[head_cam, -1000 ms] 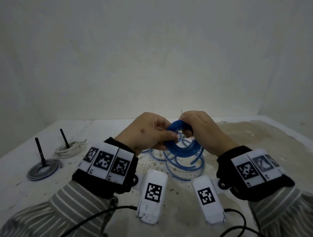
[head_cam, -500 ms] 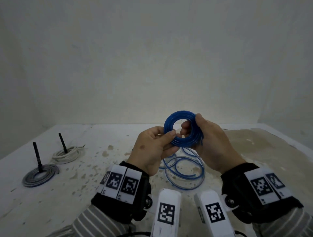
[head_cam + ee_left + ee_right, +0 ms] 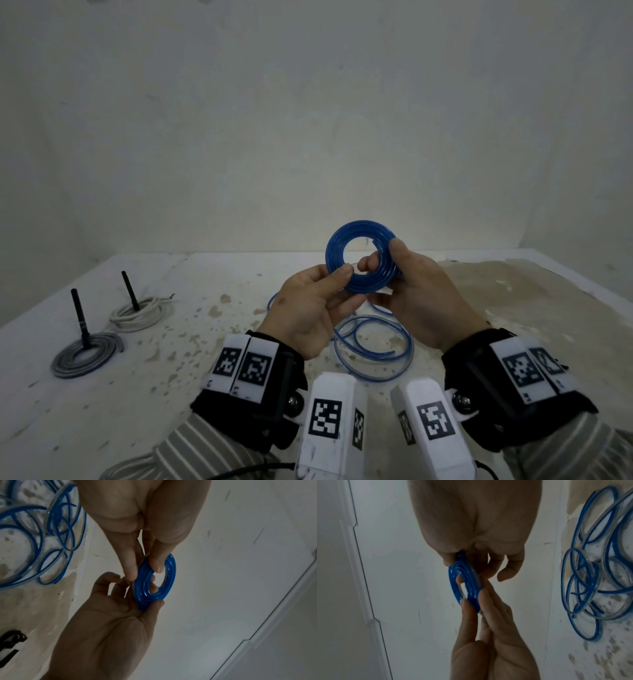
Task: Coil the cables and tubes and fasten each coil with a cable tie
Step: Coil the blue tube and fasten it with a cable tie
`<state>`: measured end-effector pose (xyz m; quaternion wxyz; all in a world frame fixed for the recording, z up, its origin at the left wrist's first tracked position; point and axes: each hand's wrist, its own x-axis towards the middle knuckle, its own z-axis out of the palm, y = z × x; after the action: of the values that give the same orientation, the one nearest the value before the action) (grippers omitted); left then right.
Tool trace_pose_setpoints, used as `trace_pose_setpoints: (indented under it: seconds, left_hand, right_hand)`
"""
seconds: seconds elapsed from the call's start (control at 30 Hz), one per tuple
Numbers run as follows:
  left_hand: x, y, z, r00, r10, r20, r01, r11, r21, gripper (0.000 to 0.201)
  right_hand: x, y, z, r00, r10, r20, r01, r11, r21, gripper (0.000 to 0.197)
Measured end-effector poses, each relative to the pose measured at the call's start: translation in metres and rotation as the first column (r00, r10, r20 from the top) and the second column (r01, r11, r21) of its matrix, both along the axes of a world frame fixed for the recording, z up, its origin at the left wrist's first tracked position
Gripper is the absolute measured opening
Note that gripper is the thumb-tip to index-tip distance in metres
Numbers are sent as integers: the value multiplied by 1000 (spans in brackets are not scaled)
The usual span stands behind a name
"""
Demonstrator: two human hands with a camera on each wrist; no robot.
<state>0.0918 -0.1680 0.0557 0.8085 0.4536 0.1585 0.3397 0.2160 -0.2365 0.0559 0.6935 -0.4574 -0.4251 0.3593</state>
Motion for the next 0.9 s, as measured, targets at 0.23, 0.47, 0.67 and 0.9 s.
trace_pose_setpoints:
  seconds: [0.23,0.47,0.67,0.9]
  left_hand:
    - [-10,2,-6,974,-49,-220,88,982,169,16]
    - [-24,11,23,891,158,-425,133,806,577,16]
    - [-25,8,34,851,8,-526,394,652,647,23]
    - [-10,5,14,942,90,-324,135,781,609,14]
  right_hand:
    - [0,-6,3,987,-33,160,42,998,-48,42]
    - [-3,-15,10,525,21,851,224,961,-161,42]
    - [-7,-17,19,521,197,831,109,950,-293,41]
    - [-3,-17,18,794,71,603,58,980,-192,47]
